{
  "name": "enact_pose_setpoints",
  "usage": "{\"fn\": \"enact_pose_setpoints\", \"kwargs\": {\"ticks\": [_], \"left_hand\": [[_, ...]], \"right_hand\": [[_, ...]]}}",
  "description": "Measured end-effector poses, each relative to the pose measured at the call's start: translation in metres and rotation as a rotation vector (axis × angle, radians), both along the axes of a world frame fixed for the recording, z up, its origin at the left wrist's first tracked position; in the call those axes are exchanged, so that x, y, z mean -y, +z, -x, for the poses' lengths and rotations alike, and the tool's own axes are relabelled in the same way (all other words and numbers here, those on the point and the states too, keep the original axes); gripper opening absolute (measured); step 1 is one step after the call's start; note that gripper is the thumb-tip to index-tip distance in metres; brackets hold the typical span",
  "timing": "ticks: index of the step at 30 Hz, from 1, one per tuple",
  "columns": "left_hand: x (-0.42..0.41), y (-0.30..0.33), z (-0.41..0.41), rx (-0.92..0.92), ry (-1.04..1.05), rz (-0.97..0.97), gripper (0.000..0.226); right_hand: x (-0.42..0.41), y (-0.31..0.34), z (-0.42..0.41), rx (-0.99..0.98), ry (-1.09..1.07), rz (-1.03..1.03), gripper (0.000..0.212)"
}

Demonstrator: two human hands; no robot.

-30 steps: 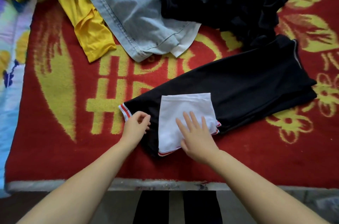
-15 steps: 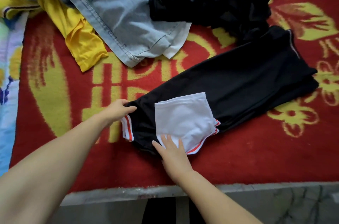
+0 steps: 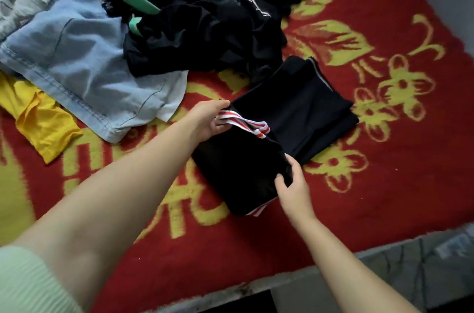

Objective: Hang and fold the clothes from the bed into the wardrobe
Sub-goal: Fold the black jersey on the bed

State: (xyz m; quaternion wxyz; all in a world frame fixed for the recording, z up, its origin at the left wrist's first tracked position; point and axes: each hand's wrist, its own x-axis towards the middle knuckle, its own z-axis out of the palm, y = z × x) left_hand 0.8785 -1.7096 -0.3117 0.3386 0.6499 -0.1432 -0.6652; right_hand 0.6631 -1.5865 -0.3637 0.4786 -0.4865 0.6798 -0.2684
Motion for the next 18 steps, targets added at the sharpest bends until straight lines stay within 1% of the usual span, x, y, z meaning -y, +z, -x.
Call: {"fn": "enact_pose_setpoints", "kwargs": {"ticks": [2,3,4,5,7,8,10,11,12,13,14,16,18], "left_hand": [[0.015,-0.014,0.021,-0.019,-0.022,0.026,0.013],[0.019,-0.023,0.029,0.029,-0.068,0.046,0.018],[0.019,-0.034,0.032,0.147,-0.149,0.082,0.024],[0.015,-0.044,0.032,0.333,-0.275,0.15,0.027],[-0.003,-0.058,0.019,0.773,-0.622,0.371,0.037],[-0.014,-0.065,0.008,0.933,-0.825,0.508,0.049],[-0.036,-0.079,-0.02,1.136,-1.269,0.729,0.077],[-0.045,-0.082,-0.034,1.239,-1.488,0.774,0.089],[-0.052,-0.087,-0.046,1.33,-1.674,0.762,0.098],[-0.058,-0.091,-0.055,1.384,-1.809,0.723,0.103],[-0.062,-0.097,-0.061,1.398,-1.887,0.684,0.105],[-0.061,-0.108,-0.063,1.398,-1.944,0.643,0.107],[-0.054,-0.121,-0.061,1.425,-1.953,0.658,0.108]], "right_hand": [[0.024,-0.014,0.017,-0.015,0.023,-0.052,0.049],[0.033,-0.021,0.023,-0.025,0.027,-0.071,0.05],[0.039,-0.027,0.026,-0.074,0.028,-0.072,0.051],[0.041,-0.031,0.027,-0.181,0.023,-0.055,0.053],[0.036,-0.03,0.02,-0.45,0.04,0.031,0.056],[0.027,-0.026,0.01,-0.538,0.099,0.109,0.057],[0.001,-0.02,-0.021,-0.628,0.323,0.296,0.065],[-0.013,-0.019,-0.039,-0.661,0.472,0.347,0.071],[-0.025,-0.021,-0.056,-0.711,0.618,0.338,0.079],[-0.034,-0.024,-0.069,-0.762,0.726,0.273,0.086],[-0.039,-0.03,-0.077,-0.796,0.782,0.185,0.093],[-0.037,-0.049,-0.08,-0.832,0.796,0.031,0.102],[-0.026,-0.064,-0.075,-0.862,0.781,-0.021,0.107]]}}
